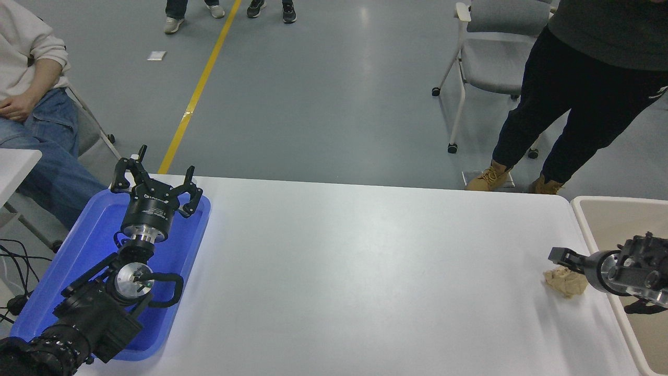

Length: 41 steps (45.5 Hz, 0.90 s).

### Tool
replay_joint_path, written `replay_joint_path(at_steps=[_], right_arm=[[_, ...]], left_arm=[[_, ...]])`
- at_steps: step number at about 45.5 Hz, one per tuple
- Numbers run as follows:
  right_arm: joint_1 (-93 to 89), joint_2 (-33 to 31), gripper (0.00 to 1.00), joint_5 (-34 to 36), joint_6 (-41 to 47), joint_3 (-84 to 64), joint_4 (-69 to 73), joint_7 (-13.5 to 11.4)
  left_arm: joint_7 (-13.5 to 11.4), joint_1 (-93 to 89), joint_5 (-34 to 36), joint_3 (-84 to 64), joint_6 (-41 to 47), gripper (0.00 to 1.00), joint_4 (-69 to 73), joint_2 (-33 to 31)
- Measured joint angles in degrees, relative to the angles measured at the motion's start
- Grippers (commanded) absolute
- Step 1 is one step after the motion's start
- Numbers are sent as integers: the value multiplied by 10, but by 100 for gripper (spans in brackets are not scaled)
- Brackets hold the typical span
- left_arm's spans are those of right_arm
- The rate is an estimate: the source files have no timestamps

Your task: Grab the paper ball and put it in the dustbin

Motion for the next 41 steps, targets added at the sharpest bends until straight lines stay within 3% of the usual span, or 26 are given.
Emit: replay_joint_path(at_steps=[6, 9, 19, 41], right_arm=[[-13, 7, 85, -1, -8, 7, -3, 0], [-19, 10, 75, -1, -11, 9, -4, 0], [-34, 18, 0, -2, -17, 12, -7, 4], [-39, 23, 0, -6, -28, 4, -9, 24]], left_arm=[[0, 0, 0, 0, 0, 100, 0, 0], [0, 0, 0, 0, 0, 100, 0, 0], [0, 0, 0, 0, 0, 100, 0, 0], [0, 0, 0, 0, 0, 100, 0, 0]])
